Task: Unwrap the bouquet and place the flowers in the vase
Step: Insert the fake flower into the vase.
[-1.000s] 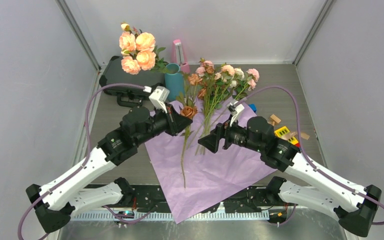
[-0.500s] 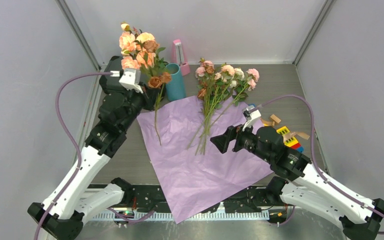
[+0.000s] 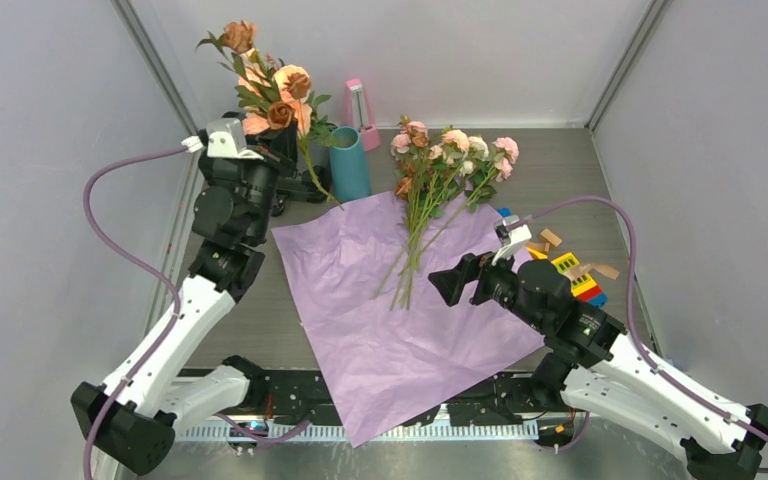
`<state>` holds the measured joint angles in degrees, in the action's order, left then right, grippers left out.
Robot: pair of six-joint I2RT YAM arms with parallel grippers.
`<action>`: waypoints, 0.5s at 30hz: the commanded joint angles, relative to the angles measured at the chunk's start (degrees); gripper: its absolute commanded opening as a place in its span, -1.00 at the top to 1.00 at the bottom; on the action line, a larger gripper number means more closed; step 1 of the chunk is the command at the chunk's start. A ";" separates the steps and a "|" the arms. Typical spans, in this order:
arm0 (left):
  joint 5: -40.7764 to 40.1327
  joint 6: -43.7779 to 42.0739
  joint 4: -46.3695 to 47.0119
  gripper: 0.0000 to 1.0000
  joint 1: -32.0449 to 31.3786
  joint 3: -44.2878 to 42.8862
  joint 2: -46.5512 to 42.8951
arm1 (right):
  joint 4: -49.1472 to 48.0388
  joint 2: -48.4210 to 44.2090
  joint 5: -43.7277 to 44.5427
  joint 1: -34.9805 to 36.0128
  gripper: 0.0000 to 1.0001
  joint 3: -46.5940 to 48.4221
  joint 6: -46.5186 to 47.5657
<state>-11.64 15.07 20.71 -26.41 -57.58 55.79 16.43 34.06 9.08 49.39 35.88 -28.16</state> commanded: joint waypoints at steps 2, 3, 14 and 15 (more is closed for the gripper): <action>-8.61 -0.45 20.83 1.00 0.49 -0.60 5.14 | -2.86 -1.01 0.95 0.10 -0.99 0.30 0.21; -8.31 -0.93 21.39 1.00 0.49 -1.67 6.45 | -3.28 -1.06 0.68 0.10 -0.99 0.26 0.10; -3.58 -8.33 28.75 1.00 0.49 -11.21 16.87 | -4.24 -1.57 -0.17 0.10 -0.99 0.42 1.77; -3.08 -8.83 28.57 1.00 0.49 -12.43 17.91 | -4.22 -1.53 -0.33 0.10 -0.99 0.55 1.87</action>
<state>-16.32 10.41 42.17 -26.11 -63.75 71.85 15.57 33.21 8.88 49.39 35.68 -27.66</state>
